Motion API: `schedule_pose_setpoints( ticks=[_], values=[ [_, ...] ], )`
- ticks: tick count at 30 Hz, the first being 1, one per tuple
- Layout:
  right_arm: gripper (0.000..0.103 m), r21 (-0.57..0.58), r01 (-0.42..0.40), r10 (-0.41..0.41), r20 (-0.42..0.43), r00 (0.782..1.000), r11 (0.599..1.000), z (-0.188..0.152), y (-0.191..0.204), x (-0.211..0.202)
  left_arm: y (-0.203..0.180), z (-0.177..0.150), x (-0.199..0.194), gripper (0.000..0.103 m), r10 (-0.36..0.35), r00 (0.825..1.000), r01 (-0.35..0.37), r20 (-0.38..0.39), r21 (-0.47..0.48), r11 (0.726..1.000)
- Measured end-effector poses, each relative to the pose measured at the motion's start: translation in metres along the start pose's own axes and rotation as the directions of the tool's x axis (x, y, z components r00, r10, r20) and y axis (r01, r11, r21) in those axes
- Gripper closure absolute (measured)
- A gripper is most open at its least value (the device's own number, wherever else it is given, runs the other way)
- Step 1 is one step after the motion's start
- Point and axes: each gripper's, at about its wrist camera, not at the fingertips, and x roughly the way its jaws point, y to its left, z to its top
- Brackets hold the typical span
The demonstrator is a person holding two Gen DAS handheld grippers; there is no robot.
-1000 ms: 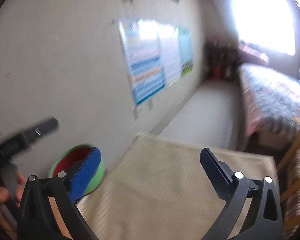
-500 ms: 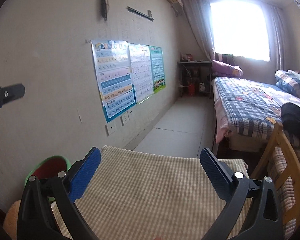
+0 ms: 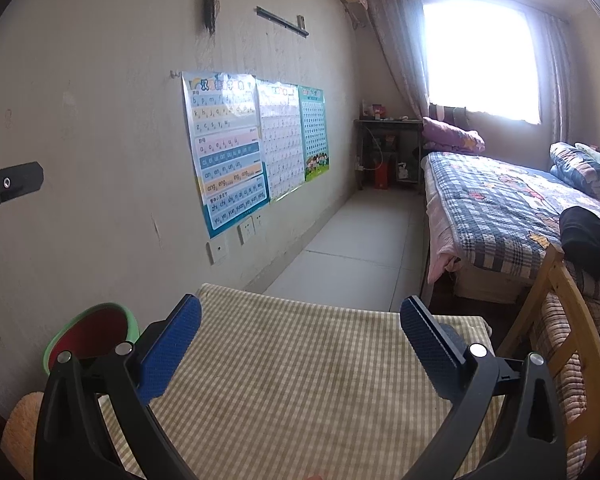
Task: Collect trash
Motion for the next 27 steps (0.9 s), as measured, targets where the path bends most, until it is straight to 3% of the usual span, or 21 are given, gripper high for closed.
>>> schedule_pose_setpoints(
  ticks=[27],
  values=[
    [0.007,-0.011,0.009,-0.009,-0.023,1.000,1.000,-0.0093,-0.0055,0.0039,0.0043,-0.0032,0.0014,0.005,0.001,0.999,-0.001,-0.032,-0.008,1.000]
  ],
)
